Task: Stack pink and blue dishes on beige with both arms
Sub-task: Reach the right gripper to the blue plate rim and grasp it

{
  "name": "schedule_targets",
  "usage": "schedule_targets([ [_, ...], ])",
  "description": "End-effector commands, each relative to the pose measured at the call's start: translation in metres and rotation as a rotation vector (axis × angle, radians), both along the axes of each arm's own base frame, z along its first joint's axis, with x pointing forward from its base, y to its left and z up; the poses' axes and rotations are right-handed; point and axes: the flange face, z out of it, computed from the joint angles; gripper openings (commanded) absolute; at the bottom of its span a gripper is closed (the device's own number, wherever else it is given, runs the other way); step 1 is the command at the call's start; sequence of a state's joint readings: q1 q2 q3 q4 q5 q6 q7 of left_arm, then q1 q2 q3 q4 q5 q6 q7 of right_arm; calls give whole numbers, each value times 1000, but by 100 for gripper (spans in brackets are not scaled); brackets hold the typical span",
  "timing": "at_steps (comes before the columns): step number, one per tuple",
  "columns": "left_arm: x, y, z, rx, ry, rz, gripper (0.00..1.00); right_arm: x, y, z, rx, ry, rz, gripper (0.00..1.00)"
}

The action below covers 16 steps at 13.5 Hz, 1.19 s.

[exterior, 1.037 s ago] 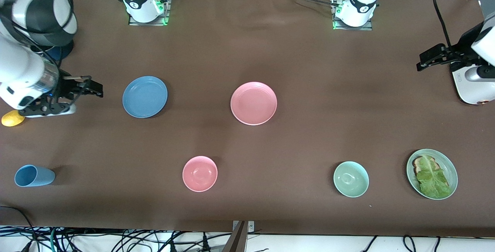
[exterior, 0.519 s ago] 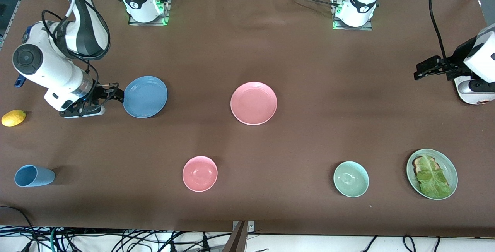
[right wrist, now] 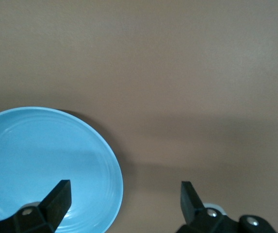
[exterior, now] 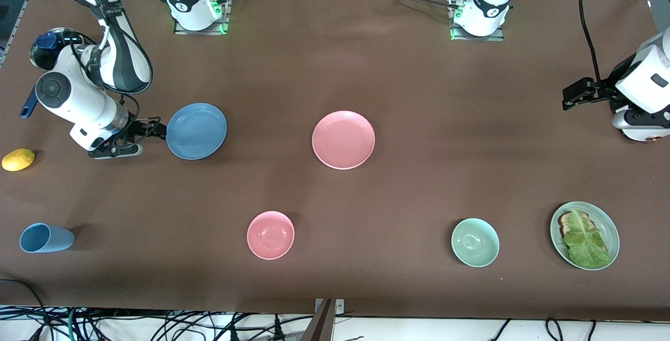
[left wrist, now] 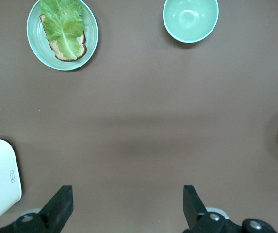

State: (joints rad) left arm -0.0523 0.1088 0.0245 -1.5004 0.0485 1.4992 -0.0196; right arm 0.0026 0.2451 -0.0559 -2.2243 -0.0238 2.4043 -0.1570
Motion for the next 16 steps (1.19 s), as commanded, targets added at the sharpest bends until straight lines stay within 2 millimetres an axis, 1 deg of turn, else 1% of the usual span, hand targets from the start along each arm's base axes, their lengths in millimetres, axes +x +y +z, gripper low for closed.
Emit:
schedule_targets([
  [1,5,1,4,21,-10,-15,100,-3,-4,-13,4,-7,11,96],
  [3,5,-1,4,21,-10,-20,100,-2,-4,-29,3,-7,10,95],
  [4,5,-1,4,18,-10,-15,100,-2,-4,-34,3,-8,9,92],
  [6,5,-5,4,17,-11,-18,100,-3,-4,-37,5,-2,6,88],
  [9,5,-5,4,17,-11,-14,100,-5,-4,-45,6,13,4,84],
  [10,5,-6,4,17,-11,-15,100,-6,-3,-47,6,18,4,81],
  [13,5,-6,4,17,-11,-15,100,-12,-2,-59,7,44,2,80],
  [16,5,-6,4,16,-11,-17,100,-16,5,-65,10,62,12,75],
])
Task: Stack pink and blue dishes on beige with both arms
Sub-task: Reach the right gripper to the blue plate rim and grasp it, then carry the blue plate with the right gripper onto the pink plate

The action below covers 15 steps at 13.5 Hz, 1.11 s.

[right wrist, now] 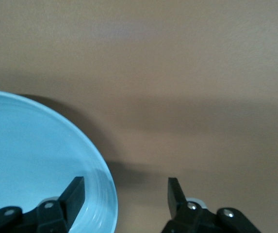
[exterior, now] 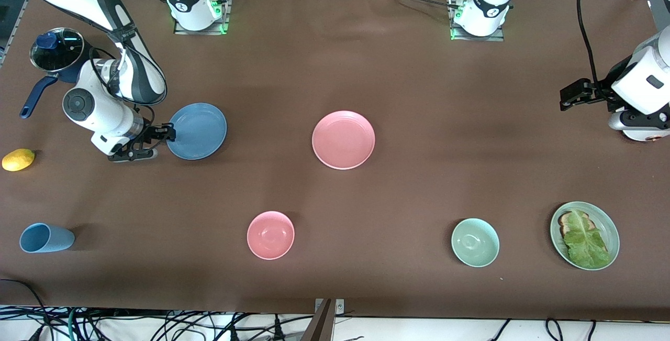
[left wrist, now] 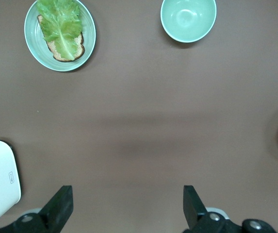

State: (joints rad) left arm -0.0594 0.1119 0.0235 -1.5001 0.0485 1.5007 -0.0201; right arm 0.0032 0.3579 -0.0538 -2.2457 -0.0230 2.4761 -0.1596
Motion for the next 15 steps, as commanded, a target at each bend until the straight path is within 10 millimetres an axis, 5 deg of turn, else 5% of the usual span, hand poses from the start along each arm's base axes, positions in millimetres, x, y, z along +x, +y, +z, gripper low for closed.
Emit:
schedule_targets([
  [1,4,-2,5,17,-12,-11,100,-4,4,-2,11,3,4,73],
  [15,5,-1,5,15,-12,-15,100,0,14,8,28,39,-4,0],
])
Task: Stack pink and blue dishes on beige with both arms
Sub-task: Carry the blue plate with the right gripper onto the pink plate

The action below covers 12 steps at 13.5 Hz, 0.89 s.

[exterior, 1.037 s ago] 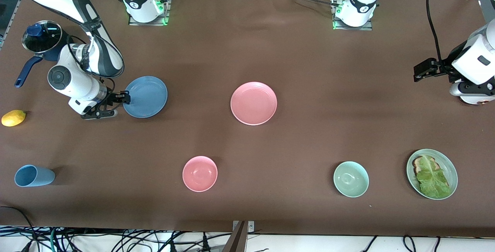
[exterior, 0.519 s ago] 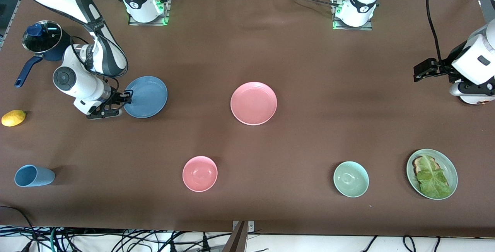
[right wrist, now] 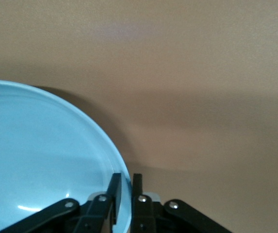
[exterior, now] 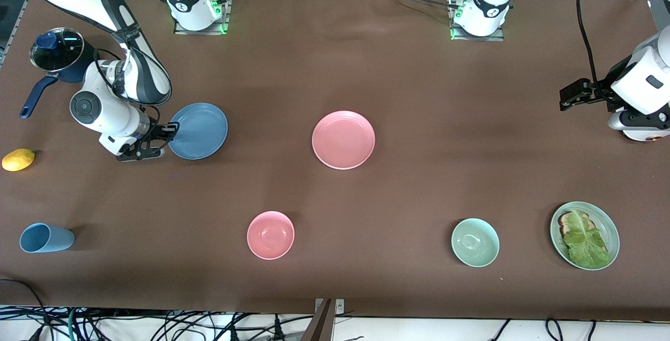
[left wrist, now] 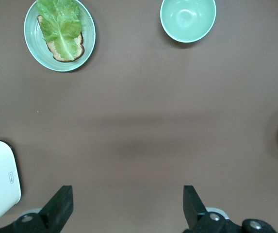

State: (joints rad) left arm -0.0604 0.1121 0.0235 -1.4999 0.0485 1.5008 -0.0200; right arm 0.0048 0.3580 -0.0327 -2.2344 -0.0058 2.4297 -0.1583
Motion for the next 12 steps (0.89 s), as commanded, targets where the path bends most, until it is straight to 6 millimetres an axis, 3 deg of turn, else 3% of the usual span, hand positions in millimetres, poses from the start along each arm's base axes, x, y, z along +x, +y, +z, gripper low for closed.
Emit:
schedule_targets([
  [1,4,0,5,15,-11,-14,100,1,2,9,11,1,-9,0],
  [5,4,-2,5,15,-11,-17,100,16,5,29,23,8,-18,0],
  [8,4,-2,5,15,-11,-17,100,52,17,78,33,33,0,0],
  [12,4,-2,5,14,-11,-19,100,82,39,124,37,-18,40,0],
])
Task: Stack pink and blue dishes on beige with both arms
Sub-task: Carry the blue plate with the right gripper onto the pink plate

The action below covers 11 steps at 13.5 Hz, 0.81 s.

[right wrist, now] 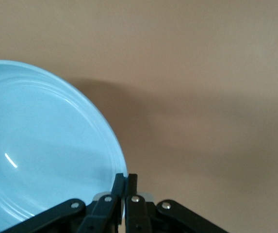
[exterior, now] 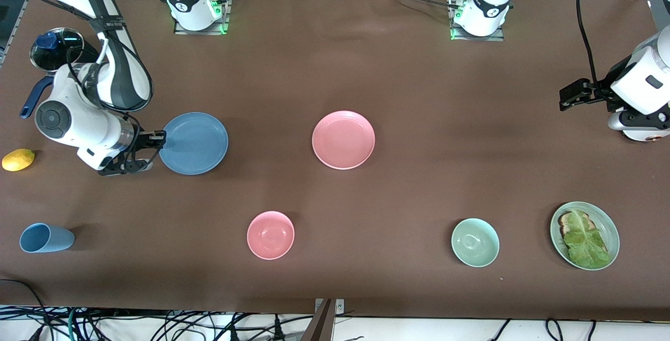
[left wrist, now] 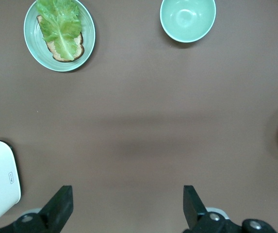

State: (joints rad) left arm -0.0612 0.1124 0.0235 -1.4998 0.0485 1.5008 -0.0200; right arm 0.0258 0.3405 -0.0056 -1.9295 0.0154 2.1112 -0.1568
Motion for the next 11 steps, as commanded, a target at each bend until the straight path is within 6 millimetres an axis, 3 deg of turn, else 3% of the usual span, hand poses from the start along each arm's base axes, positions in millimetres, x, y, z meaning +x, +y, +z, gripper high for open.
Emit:
schedule_targets([
  [1,4,-2,5,14,-12,-18,100,15,15,31,14,-22,14,0],
  [2,4,-2,5,15,-12,-16,100,20,18,44,17,-22,17,0],
  [4,4,-2,5,15,-12,-16,100,32,47,73,64,-32,37,0],
  [6,4,-2,5,15,-12,-16,100,40,83,82,107,-34,50,0],
  [8,4,-2,5,15,-12,-16,100,38,115,76,117,-17,-8,0],
  [11,4,-2,5,15,-12,-16,100,35,188,68,142,5,-113,0],
])
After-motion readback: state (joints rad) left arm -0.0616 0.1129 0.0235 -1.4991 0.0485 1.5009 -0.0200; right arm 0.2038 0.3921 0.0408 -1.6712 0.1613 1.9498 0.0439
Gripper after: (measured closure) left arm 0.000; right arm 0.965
